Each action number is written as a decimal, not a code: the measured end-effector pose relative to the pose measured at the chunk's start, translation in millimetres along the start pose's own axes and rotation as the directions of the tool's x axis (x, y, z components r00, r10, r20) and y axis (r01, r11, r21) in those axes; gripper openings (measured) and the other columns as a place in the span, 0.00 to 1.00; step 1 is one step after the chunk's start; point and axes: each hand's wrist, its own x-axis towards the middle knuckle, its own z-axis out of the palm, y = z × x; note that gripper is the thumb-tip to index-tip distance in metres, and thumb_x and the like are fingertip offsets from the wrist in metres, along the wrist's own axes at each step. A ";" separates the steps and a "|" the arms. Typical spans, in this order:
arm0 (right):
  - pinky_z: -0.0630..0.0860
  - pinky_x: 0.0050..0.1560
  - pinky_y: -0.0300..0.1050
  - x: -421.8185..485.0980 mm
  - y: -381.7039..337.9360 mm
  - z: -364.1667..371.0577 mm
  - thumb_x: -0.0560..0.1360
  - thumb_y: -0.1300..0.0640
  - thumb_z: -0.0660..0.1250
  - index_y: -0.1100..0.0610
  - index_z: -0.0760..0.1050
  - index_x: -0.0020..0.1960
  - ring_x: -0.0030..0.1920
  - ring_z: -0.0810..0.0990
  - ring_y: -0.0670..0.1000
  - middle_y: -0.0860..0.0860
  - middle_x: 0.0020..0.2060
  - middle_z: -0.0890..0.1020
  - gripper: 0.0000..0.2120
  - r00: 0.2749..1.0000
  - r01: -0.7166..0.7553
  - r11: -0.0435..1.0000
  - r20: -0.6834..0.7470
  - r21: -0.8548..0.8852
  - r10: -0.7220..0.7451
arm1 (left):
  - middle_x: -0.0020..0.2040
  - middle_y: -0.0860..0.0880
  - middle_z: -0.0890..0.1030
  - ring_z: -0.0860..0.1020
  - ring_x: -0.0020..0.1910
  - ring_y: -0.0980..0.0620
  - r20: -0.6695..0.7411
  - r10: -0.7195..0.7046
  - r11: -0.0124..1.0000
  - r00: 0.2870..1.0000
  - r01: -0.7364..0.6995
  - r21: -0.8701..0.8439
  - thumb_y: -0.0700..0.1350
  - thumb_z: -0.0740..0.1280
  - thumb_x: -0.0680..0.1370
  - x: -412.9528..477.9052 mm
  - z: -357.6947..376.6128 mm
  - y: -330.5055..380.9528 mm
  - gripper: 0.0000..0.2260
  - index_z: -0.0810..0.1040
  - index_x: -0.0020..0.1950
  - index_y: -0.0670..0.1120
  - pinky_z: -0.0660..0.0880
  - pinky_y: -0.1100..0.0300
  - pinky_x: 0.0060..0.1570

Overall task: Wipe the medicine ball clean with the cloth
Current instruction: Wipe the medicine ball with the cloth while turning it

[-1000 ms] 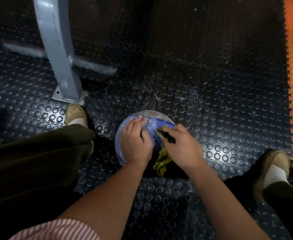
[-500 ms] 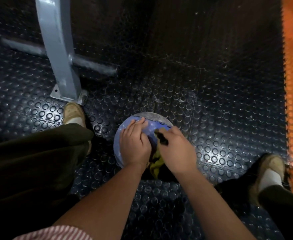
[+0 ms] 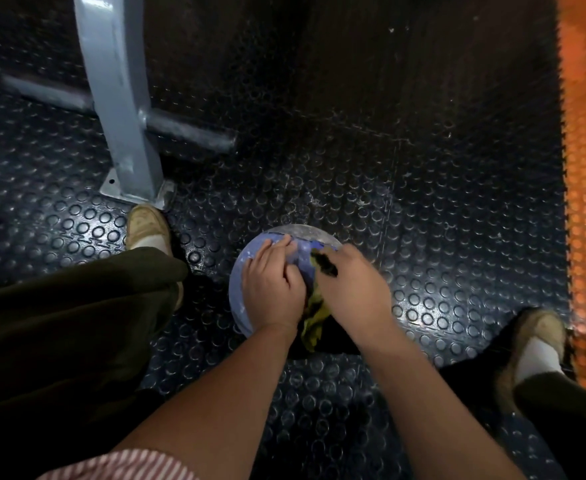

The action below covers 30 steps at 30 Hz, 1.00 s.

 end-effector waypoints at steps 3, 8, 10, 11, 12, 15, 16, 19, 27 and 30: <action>0.72 0.37 0.45 -38.8 11.4 9.8 0.78 0.52 0.60 0.50 0.77 0.55 0.41 0.76 0.51 0.46 0.43 0.70 0.09 1.000 0.025 1.000 0.008 0.012 -0.025 | 0.58 0.46 0.82 0.76 0.65 0.43 -0.006 -0.003 1.000 1.000 0.003 -0.016 0.46 0.49 0.72 -1.2 2.2 1.8 0.25 0.83 0.55 0.42 0.68 0.40 0.66; 0.71 0.34 0.43 -44.3 10.9 14.0 0.78 0.52 0.60 0.49 0.76 0.57 0.40 0.76 0.51 0.45 0.44 0.69 0.10 0.999 0.026 0.999 -0.026 -0.040 -0.027 | 0.60 0.47 0.82 0.74 0.67 0.43 0.008 0.004 1.000 1.000 -0.004 0.024 0.46 0.49 0.71 -7.7 1.7 3.6 0.26 0.83 0.55 0.42 0.64 0.46 0.68; 0.69 0.33 0.43 -20.1 7.2 9.9 0.79 0.53 0.59 0.50 0.77 0.54 0.40 0.76 0.52 0.45 0.44 0.68 0.09 0.998 0.009 0.999 -0.059 -0.037 -0.011 | 0.62 0.48 0.81 0.73 0.68 0.44 0.027 -0.001 0.998 1.000 -0.001 0.058 0.47 0.48 0.71 -10.7 0.4 4.0 0.27 0.82 0.57 0.43 0.59 0.53 0.69; 0.67 0.34 0.43 -4.5 4.7 6.4 0.79 0.54 0.59 0.51 0.78 0.50 0.40 0.76 0.53 0.46 0.43 0.68 0.09 0.998 -0.015 0.999 -0.059 -0.032 0.013 | 0.62 0.48 0.80 0.72 0.69 0.45 0.043 -0.001 0.998 0.999 -0.002 0.067 0.48 0.48 0.71 -11.3 -0.7 4.9 0.27 0.82 0.58 0.43 0.58 0.54 0.69; 0.67 0.35 0.43 11.0 2.6 3.7 0.78 0.55 0.59 0.52 0.77 0.45 0.40 0.76 0.53 0.47 0.42 0.68 0.09 0.999 -0.031 0.999 -0.038 -0.029 0.029 | 0.63 0.48 0.80 0.72 0.69 0.45 0.055 0.000 0.998 0.998 -0.003 0.068 0.48 0.47 0.72 -11.2 -1.1 5.6 0.27 0.82 0.58 0.43 0.58 0.53 0.70; 0.68 0.38 0.44 29.8 -1.2 -1.6 0.78 0.56 0.58 0.53 0.76 0.44 0.43 0.76 0.55 0.49 0.42 0.68 0.09 1.000 -0.014 1.000 -0.005 -0.004 0.014 | 0.60 0.46 0.82 0.75 0.66 0.44 0.047 -0.006 0.999 0.999 0.004 0.032 0.47 0.49 0.72 -3.3 -0.5 7.4 0.26 0.83 0.57 0.42 0.66 0.42 0.69; 0.67 0.38 0.44 24.9 0.0 0.6 0.78 0.56 0.58 0.53 0.77 0.49 0.43 0.77 0.55 0.49 0.43 0.68 0.09 0.999 0.017 1.000 -0.029 -0.006 -0.017 | 0.58 0.45 0.83 0.77 0.64 0.43 0.031 -0.002 1.000 1.000 0.002 0.012 0.47 0.50 0.72 0.0 0.3 6.7 0.25 0.83 0.55 0.41 0.70 0.40 0.66; 0.65 0.33 0.42 -17.4 12.2 17.5 0.78 0.53 0.58 0.50 0.74 0.62 0.42 0.77 0.54 0.49 0.49 0.70 0.14 0.994 0.077 0.997 -0.078 -0.032 -0.079 | 0.56 0.46 0.84 0.79 0.61 0.43 0.006 -0.022 0.999 1.000 0.022 -0.036 0.47 0.52 0.72 5.4 -0.6 6.1 0.24 0.84 0.53 0.41 0.73 0.41 0.61; 0.68 0.35 0.43 -19.4 6.3 15.1 0.79 0.52 0.58 0.50 0.75 0.59 0.43 0.77 0.54 0.50 0.50 0.71 0.12 0.998 0.036 0.999 -0.047 -0.024 -0.037 | 0.58 0.46 0.83 0.78 0.61 0.44 0.023 0.007 1.000 1.000 -0.006 -0.016 0.45 0.55 0.75 5.0 -8.5 2.7 0.19 0.83 0.55 0.40 0.72 0.47 0.64; 0.68 0.40 0.45 21.4 -6.9 -1.0 0.80 0.55 0.56 0.50 0.78 0.57 0.42 0.74 0.55 0.50 0.48 0.68 0.13 1.000 -0.013 1.000 -0.023 -0.008 0.013 | 0.64 0.46 0.79 0.73 0.67 0.47 0.151 0.079 0.996 0.985 -0.086 0.039 0.49 0.55 0.78 4.3 -15.3 -3.7 0.20 0.79 0.62 0.42 0.65 0.50 0.70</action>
